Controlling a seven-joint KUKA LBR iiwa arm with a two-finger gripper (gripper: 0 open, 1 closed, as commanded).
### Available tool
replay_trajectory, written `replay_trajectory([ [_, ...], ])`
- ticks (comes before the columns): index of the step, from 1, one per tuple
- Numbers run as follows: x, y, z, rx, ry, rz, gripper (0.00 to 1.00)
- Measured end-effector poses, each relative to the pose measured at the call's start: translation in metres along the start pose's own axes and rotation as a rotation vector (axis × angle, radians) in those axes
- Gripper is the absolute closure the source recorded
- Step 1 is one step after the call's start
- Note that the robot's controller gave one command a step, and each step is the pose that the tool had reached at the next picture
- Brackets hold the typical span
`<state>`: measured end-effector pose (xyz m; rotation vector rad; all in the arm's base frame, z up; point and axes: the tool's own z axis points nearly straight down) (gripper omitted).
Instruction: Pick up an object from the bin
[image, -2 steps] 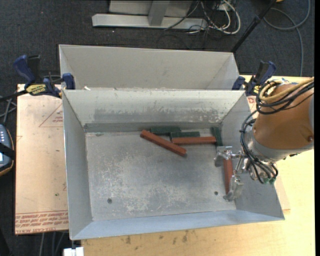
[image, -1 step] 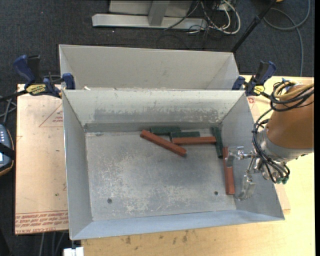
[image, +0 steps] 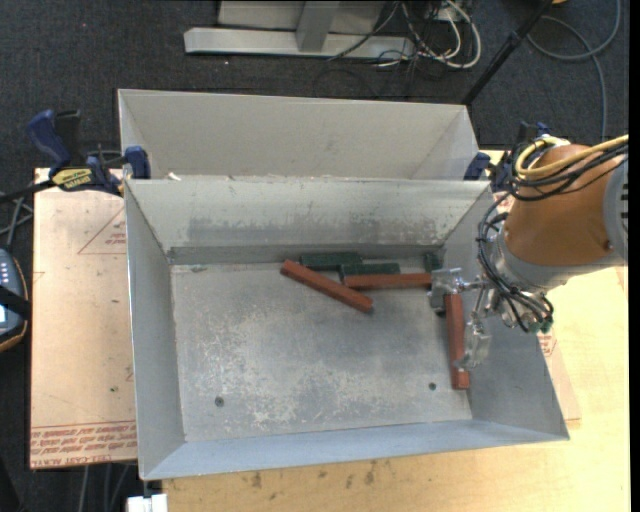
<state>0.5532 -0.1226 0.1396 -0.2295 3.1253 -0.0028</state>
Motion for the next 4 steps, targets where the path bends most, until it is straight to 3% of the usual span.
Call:
replay_trajectory([
  [1, -0.005, -0.007, 0.033, -0.003, -0.001, -0.242, 0.00],
  [2, 0.012, -0.011, 0.056, -0.008, 0.007, -0.601, 0.00],
  [3, -0.073, -0.032, 0.069, -0.015, -0.003, -0.778, 1.00],
  [4, -0.073, -0.032, 0.069, -0.015, -0.003, -0.779, 1.00],
])
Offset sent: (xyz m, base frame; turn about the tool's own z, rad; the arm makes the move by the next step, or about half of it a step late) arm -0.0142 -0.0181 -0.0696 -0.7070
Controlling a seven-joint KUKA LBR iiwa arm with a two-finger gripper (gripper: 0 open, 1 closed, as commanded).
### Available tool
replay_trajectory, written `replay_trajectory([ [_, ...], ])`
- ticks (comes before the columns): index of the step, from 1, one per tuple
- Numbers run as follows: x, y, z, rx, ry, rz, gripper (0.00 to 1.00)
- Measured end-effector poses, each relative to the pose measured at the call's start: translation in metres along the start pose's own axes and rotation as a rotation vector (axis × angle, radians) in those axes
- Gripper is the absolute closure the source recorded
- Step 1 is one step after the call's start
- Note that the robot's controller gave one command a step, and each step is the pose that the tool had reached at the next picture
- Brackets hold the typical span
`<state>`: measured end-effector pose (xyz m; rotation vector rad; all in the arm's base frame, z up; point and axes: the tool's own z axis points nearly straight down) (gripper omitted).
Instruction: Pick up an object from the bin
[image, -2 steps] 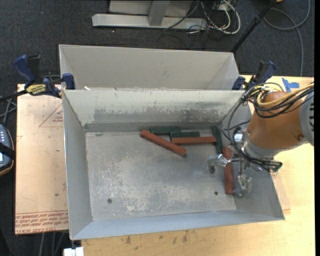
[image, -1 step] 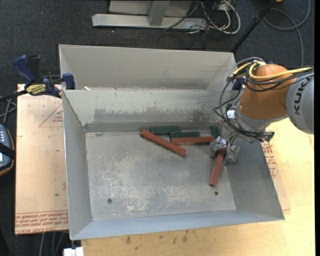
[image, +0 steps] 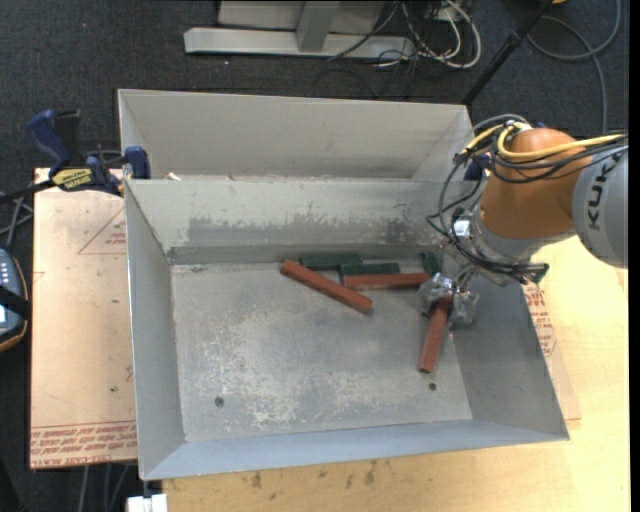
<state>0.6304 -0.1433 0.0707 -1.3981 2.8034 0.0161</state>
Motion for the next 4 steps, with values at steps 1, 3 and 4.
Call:
replay_trajectory([
  [1, 0.005, 0.015, -0.156, 0.011, 0.007, 0.038, 1.00],
  [3, 0.006, 0.016, -0.154, 0.007, 0.008, 0.039, 0.00],
  [4, 0.001, 0.013, -0.127, 0.014, 0.008, -0.082, 0.00],
])
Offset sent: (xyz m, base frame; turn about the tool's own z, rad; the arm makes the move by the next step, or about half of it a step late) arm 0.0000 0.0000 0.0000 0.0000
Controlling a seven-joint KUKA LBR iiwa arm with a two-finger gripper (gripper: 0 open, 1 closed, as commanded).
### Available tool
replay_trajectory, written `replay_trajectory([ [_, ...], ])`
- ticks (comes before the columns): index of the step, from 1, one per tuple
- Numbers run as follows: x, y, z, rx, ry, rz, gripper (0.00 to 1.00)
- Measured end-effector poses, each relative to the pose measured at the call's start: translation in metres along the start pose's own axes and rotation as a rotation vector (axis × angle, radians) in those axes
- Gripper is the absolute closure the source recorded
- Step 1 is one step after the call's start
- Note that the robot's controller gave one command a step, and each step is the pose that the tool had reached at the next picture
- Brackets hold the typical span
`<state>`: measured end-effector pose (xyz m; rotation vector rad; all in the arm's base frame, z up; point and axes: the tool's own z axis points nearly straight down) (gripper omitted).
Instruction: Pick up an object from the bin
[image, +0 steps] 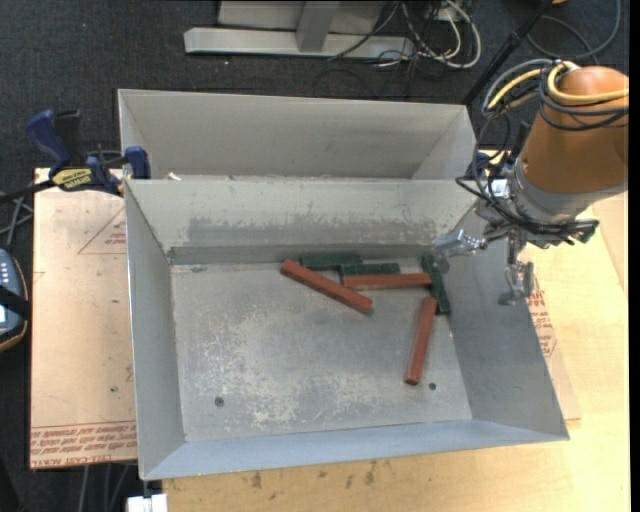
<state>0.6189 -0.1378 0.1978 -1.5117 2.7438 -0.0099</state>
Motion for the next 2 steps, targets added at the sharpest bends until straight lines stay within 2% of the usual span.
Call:
replay_trajectory([
  [1, -0.018, 0.052, 0.064, -0.009, 0.001, -0.294, 0.00],
  [2, -0.011, 0.036, 0.111, -0.011, -0.001, -0.372, 1.00],
])
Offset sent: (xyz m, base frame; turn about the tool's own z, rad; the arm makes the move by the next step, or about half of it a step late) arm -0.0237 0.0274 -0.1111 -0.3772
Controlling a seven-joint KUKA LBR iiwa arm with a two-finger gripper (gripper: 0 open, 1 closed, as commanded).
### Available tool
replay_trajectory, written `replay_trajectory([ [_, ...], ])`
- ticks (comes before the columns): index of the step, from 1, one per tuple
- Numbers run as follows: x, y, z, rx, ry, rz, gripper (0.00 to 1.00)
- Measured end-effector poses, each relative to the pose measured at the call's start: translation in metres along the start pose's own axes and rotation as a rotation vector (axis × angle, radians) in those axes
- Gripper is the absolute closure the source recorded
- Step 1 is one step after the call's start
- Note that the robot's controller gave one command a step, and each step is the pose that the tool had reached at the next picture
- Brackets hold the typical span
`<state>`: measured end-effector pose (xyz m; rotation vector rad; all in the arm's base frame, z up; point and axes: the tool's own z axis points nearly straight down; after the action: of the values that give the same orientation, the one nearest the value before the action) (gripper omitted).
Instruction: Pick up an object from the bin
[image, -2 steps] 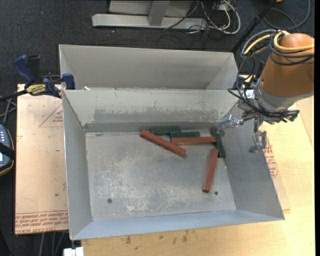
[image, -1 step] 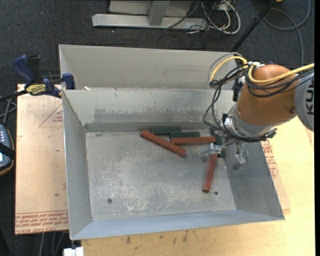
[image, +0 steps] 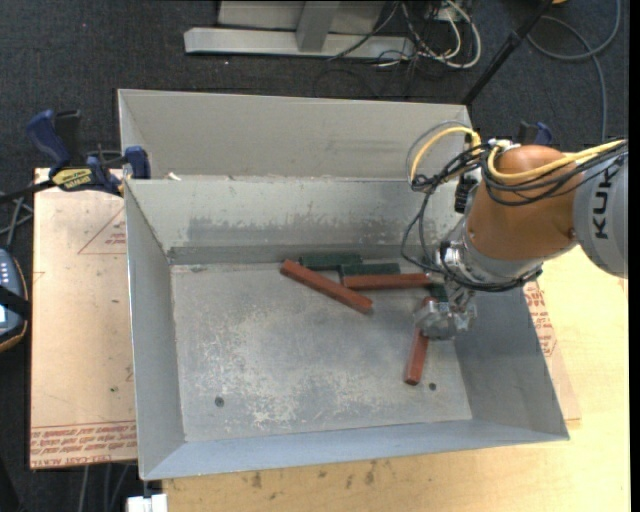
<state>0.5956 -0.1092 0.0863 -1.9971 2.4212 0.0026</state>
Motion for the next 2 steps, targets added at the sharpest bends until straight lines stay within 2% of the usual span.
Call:
replay_trajectory([
  [1, 0.000, 0.000, 0.000, 0.000, 0.000, 0.000, 1.00],
  [2, 0.000, -0.003, -0.051, -0.005, 0.000, -0.045, 1.00],
])
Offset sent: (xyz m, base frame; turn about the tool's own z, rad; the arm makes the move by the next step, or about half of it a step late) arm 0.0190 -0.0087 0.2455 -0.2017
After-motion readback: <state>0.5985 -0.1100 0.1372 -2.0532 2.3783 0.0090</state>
